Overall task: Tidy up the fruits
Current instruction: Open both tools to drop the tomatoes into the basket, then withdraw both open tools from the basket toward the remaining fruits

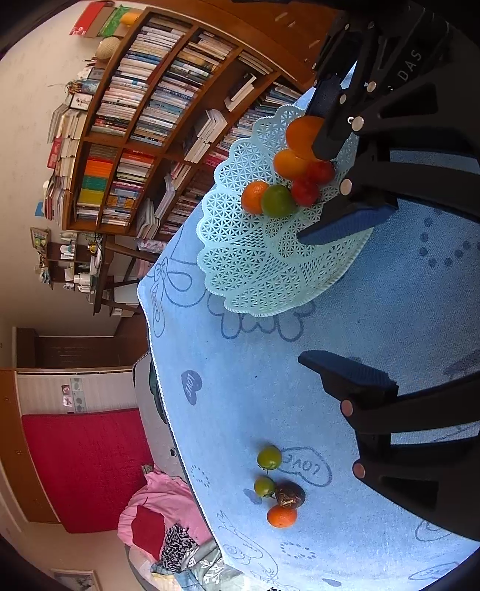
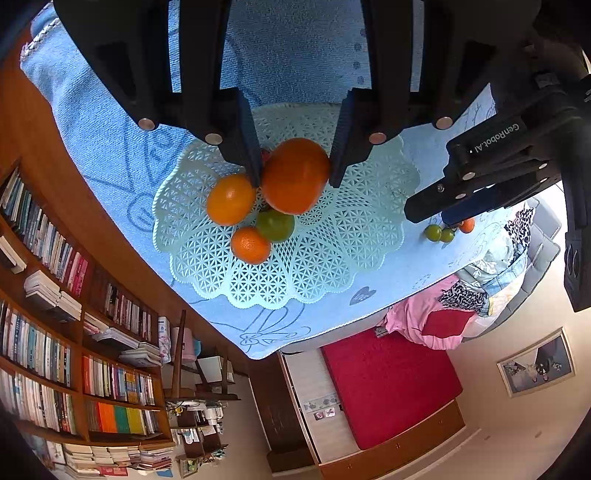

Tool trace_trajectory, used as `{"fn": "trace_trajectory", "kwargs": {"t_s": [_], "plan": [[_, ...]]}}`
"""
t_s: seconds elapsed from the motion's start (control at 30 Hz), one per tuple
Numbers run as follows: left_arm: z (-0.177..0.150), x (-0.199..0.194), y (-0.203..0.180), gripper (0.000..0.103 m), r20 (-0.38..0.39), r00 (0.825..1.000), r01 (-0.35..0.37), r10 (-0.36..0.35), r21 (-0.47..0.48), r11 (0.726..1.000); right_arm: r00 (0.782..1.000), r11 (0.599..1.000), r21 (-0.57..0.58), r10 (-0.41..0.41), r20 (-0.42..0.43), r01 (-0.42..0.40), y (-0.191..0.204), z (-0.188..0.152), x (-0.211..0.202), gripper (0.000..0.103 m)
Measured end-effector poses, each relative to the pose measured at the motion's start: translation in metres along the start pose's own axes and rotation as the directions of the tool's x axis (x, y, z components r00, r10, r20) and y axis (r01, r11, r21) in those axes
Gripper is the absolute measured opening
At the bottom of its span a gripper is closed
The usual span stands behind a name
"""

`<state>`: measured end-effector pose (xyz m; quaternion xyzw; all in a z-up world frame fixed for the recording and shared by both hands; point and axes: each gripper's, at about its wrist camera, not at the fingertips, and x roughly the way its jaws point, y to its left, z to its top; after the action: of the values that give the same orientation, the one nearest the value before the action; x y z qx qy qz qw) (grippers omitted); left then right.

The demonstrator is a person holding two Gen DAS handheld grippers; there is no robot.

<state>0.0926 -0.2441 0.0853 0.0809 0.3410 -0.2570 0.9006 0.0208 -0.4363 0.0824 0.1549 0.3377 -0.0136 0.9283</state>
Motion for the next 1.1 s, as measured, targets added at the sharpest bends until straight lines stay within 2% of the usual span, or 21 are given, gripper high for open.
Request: {"fn": "trace_trajectory", "kwargs": {"t_s": [0.07,0.17,0.3,0.37,0.43,0.53,0.6,0.63,0.9,0.93,1.0,1.03,1.1], "plan": [[-0.001,0.000,0.003,0.060,-0.004,1.000,-0.005,0.005,-0.008,1.000,1.000,1.000,0.006,0.005,0.000,-0.005,0.000,0.000,0.000,0.042],[-0.002,-0.001,0.007,0.062,-0.011,1.000,-0.013,0.012,-0.018,1.000,1.000,1.000,0.009,0.000,0.017,0.000,0.001,0.001,-0.003,0.055],[-0.003,-0.002,0.011,0.066,-0.017,1.000,-0.019,0.019,-0.035,0.999,1.000,1.000,0.020,-0.001,0.024,0.000,0.000,0.002,-0.004,0.056],[-0.004,-0.004,0.013,0.076,-0.019,1.000,-0.022,0.021,-0.043,0.999,1.000,1.000,0.023,-0.001,0.022,0.000,0.000,0.002,-0.004,0.056],[-0.004,-0.005,0.015,0.082,-0.016,1.000,-0.025,0.024,-0.051,0.998,1.000,1.000,0.024,0.001,0.021,-0.002,0.001,0.003,-0.003,0.056],[-0.005,-0.006,0.019,0.082,-0.021,0.999,-0.034,0.032,-0.059,0.998,1.000,1.000,0.025,0.004,0.023,-0.005,0.004,0.003,-0.003,0.056],[-0.006,-0.006,0.023,0.082,-0.026,0.999,-0.039,0.037,-0.068,0.997,1.000,1.000,0.028,0.005,0.030,-0.006,0.005,0.004,-0.004,0.066],[-0.007,-0.006,0.024,0.082,-0.028,0.999,-0.042,0.040,-0.072,0.997,0.999,1.000,0.028,0.004,0.034,-0.005,0.007,0.004,-0.004,0.068],[-0.010,-0.008,0.038,0.082,-0.044,0.997,-0.074,0.070,-0.098,0.992,1.000,1.000,0.026,0.010,0.026,-0.010,0.014,0.006,-0.001,0.070],[-0.011,-0.008,0.040,0.082,-0.044,0.996,-0.078,0.074,-0.100,0.992,1.000,1.000,0.024,0.012,0.025,-0.012,0.016,0.006,-0.001,0.073],[-0.012,-0.009,0.044,0.086,-0.046,0.995,-0.088,0.083,-0.104,0.991,1.000,1.000,0.020,0.015,0.025,-0.016,0.018,0.006,0.000,0.078],[-0.012,-0.010,0.045,0.091,-0.043,0.995,-0.092,0.088,-0.106,0.990,1.000,1.000,0.018,0.019,0.023,-0.019,0.020,0.006,0.001,0.078],[-0.013,-0.012,0.050,0.091,-0.036,0.995,-0.100,0.097,-0.110,0.989,0.999,1.000,0.014,0.028,0.019,-0.028,0.024,0.005,0.002,0.083]]}}
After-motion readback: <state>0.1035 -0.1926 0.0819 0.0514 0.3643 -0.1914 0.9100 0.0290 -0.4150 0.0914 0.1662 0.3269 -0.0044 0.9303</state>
